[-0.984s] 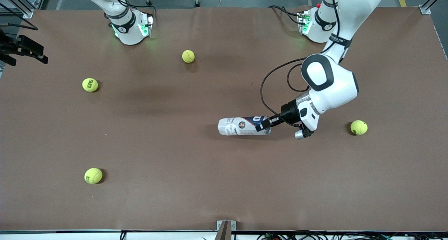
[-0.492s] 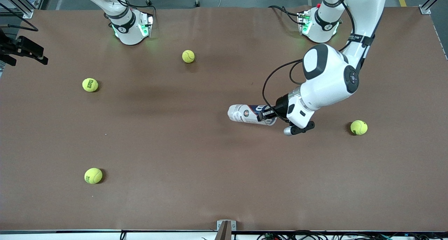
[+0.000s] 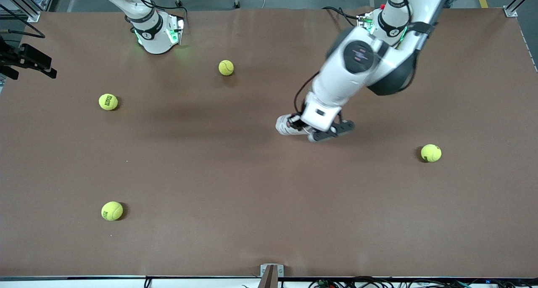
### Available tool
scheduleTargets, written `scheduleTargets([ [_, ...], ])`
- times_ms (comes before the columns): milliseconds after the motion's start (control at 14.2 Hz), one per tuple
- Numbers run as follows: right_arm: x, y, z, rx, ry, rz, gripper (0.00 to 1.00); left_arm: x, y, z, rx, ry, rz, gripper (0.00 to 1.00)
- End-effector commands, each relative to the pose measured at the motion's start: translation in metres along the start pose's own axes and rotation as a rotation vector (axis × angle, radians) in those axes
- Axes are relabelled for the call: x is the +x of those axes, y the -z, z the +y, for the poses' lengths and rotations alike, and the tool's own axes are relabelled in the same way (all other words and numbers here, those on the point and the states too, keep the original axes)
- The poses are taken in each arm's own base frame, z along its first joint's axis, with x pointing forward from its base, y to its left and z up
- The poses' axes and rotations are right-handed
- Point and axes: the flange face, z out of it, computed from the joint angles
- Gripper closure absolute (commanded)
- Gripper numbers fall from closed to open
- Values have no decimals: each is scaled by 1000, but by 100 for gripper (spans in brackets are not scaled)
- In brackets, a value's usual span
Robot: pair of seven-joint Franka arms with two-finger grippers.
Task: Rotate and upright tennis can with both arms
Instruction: 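Lift the can with the left gripper and rotate it upright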
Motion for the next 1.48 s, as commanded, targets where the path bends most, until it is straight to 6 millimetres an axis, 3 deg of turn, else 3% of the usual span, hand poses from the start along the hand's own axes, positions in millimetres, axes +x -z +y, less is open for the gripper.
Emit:
scheduleTargets([
  [0, -9, 2, -2, 1, -12, 15, 0, -35, -29, 34, 100, -10, 75, 100],
  [141, -9, 2, -2, 1, -12, 15, 0, -61, -48, 53, 196, -50, 101, 100],
  [351, -9, 2, -2, 1, -12, 16, 0, -85, -67, 66, 260, -61, 150, 100],
  [773, -9, 2, -2, 1, -12, 16, 0, -99, -86, 68, 278, -48, 142, 96],
  [984, -9, 1, -2, 1, -10, 15, 0, -99, -87, 68, 279, -50, 139, 75],
  [1125, -9, 1, -2, 1, -10, 15, 0, -101, -87, 69, 278, -50, 137, 40],
  [1406, -9, 1, -2, 1, -10, 15, 0, -101, -78, 70, 265, -44, 140, 28],
])
